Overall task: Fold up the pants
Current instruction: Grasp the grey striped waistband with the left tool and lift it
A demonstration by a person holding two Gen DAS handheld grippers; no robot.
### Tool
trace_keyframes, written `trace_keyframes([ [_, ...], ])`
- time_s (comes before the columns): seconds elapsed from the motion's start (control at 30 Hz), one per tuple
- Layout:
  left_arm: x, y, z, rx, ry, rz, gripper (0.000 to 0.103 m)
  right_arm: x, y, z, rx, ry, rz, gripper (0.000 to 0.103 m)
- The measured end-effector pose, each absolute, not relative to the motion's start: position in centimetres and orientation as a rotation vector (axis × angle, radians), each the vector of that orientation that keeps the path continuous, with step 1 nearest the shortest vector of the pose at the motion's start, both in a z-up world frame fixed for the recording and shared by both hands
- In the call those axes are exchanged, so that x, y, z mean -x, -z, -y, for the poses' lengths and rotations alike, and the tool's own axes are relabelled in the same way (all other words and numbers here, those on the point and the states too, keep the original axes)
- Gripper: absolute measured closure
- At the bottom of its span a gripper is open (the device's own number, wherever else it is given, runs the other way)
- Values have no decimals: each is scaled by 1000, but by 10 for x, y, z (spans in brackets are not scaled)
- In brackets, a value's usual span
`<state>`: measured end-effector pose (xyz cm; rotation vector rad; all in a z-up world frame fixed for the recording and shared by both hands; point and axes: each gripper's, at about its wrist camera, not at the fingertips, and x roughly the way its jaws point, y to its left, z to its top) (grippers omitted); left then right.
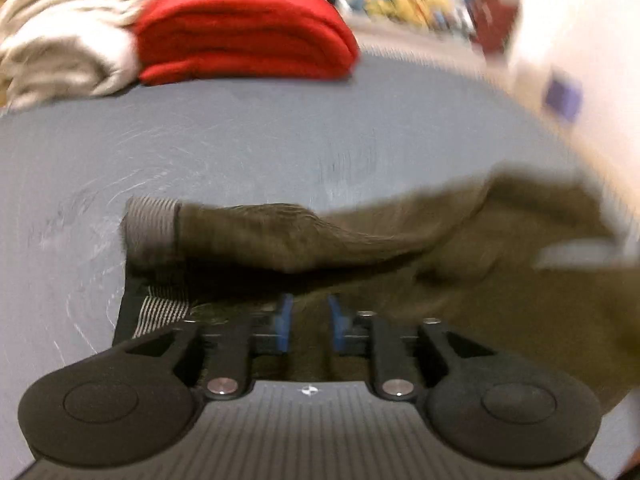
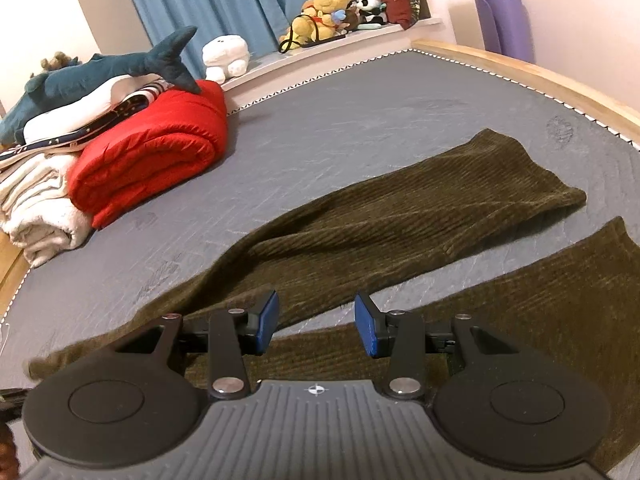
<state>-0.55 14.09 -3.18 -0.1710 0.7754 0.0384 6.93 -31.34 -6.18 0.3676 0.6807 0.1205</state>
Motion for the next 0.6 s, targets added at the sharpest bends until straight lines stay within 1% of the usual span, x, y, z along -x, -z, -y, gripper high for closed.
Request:
trace_keyframes([
  [0.03,12,24,-149,250,-48,-749,59,-68,64,313,-367,-119,-687,59],
  [0.07,16,20,-155,325,-53,-734,58,-67,66,314,-370,-122,-696,59],
  [0.17,22,26,-166,464,-53,-704,58,-63,69,315,-372,-130,-700,59],
  [0.33,10,47,-181,641,-71,-699,58,-62,72,325,-380,-107,-697,59],
  [0.47,-1,49,-182,625,-114,-688,58,-63,77,328,-380,-102,-705,58],
  [0.6,-30,39,-178,472,-137,-696,58,-67,81,331,-375,-94,-717,58],
])
